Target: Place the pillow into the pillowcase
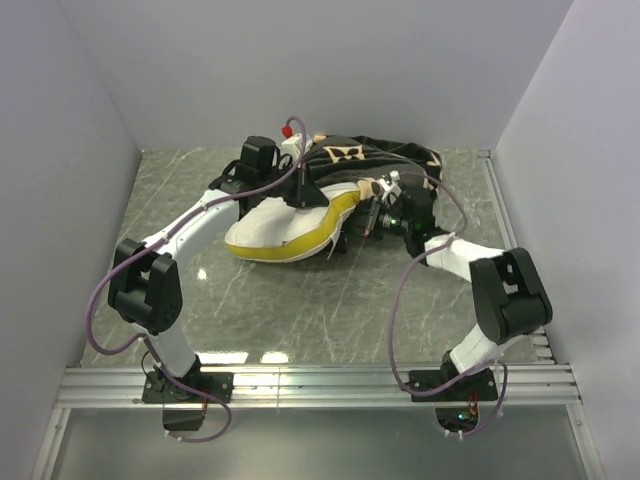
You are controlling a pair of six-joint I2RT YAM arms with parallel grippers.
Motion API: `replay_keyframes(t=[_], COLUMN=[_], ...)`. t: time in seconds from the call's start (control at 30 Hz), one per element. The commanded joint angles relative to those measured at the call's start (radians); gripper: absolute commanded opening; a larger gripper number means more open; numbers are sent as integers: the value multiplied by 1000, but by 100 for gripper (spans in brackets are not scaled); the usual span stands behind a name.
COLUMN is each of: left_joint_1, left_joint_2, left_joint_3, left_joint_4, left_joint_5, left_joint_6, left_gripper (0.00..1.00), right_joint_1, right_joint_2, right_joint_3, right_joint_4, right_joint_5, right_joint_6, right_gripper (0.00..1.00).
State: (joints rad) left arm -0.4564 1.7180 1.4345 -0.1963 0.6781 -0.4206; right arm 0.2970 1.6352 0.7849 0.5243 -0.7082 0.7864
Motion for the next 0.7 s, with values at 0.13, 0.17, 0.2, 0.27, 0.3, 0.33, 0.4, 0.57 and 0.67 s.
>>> replay_keyframes(t=[0.13, 0.17, 0.2, 0.27, 0.3, 0.33, 0.4, 0.57, 0.67], left_joint_1=[82, 78, 68, -3, -39, -113, -178, -255, -235], left_joint_2=[47, 49, 37, -40, -64, -101, -118, 27, 120], left_joint_3=[389, 402, 335, 192, 27, -52, -263, -376, -323], left_joint_4=[-57, -69, -28, 29, 84, 107, 188, 379, 370], left_joint_5=[-80, -68, -63, -89, -127, -146, -190, -403, -477], left_joint_6=[200, 191, 172, 157, 163, 157, 116, -84, -170], left_gripper=[0, 0, 0, 0, 0, 0, 0, 0, 0], right_joint_1=[34, 39, 63, 91, 117, 129, 148, 223, 269], right_joint_2=[-321, -308, -296, -281, -300, -322, -377, -543, -604], right_joint_3=[391, 421, 460, 456, 415, 383, 258, 103, 86], right_joint_4=[-824, -861, -921, -964, -969, -962, -885, -672, -566], right_joint_5=[-413, -442, -464, -485, -490, -493, -504, -539, -539], right_joint_6=[-642, -659, -665, -674, -677, -671, -604, -353, -224], right_gripper=[0, 0, 0, 0, 0, 0, 0, 0, 0])
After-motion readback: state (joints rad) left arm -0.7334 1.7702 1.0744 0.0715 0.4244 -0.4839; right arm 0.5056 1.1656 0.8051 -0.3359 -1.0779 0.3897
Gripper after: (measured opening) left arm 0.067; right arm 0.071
